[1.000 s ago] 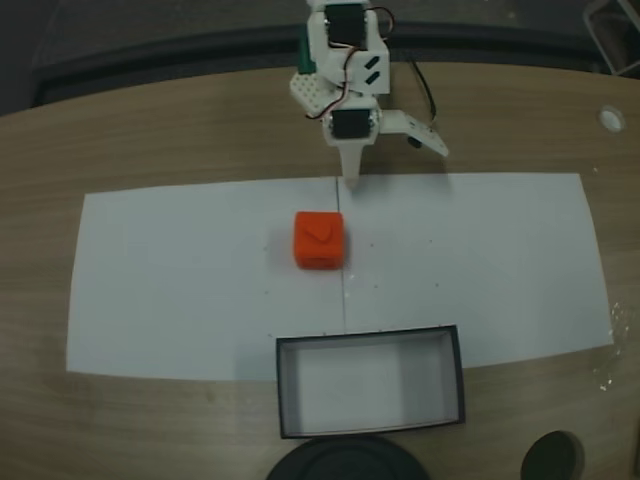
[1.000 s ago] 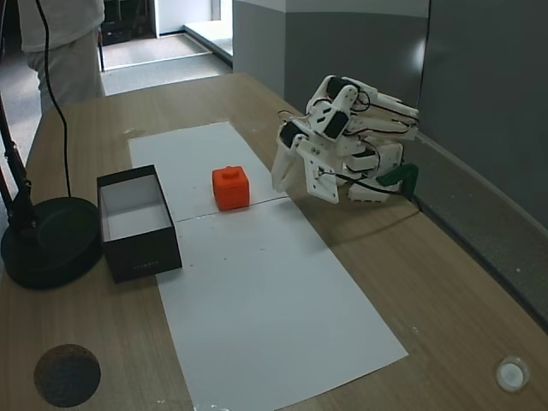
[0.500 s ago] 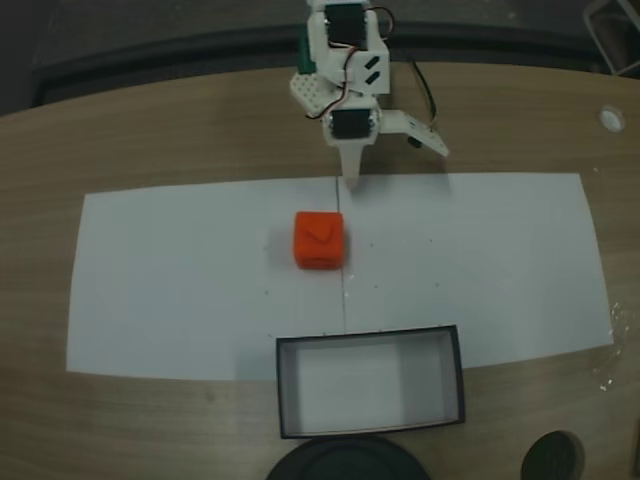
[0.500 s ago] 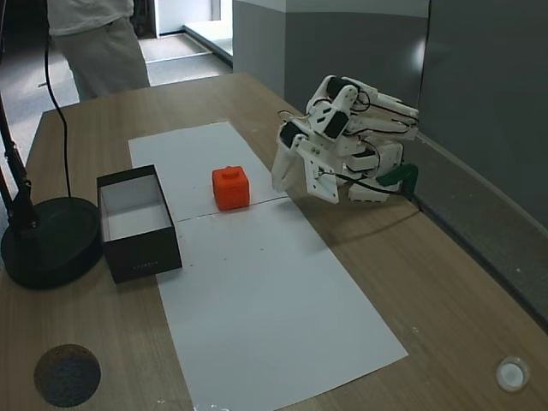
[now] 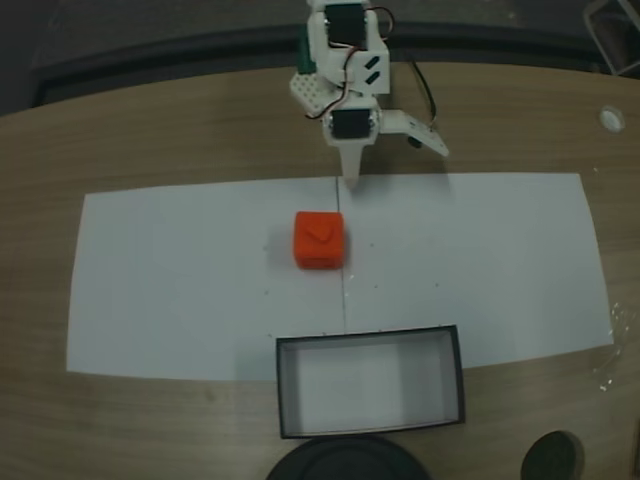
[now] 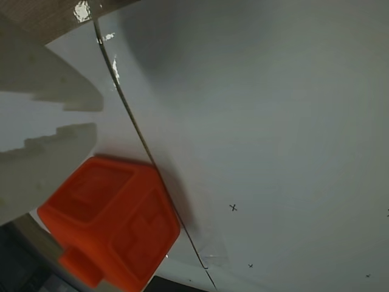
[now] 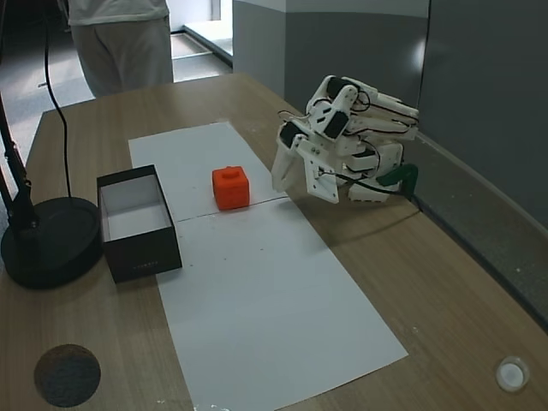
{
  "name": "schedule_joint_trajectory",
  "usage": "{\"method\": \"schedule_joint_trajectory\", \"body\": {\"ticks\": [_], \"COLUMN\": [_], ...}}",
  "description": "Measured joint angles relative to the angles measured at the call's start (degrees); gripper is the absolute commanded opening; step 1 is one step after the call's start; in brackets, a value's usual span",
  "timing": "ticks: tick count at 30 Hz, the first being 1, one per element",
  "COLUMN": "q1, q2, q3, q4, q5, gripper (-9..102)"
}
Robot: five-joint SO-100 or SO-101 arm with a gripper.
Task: Grab a orange square and put it in the box.
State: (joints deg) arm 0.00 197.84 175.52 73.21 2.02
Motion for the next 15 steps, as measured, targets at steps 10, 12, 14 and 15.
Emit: {"method": "schedule_joint_trajectory", "body": {"ticks": [10,12,14,15], "q1": [3.52,3.78,3.78,3.78], "q2": [-0.18,-0.18,-0.35,-0.70], "q3": [-7.29,-8.96,-11.16,-12.04], "q4": [-7.47,-7.47,-7.47,-7.47], "q5": [-7.47,-8.26,-8.61,-8.61], "gripper": [32,32,32,32]}}
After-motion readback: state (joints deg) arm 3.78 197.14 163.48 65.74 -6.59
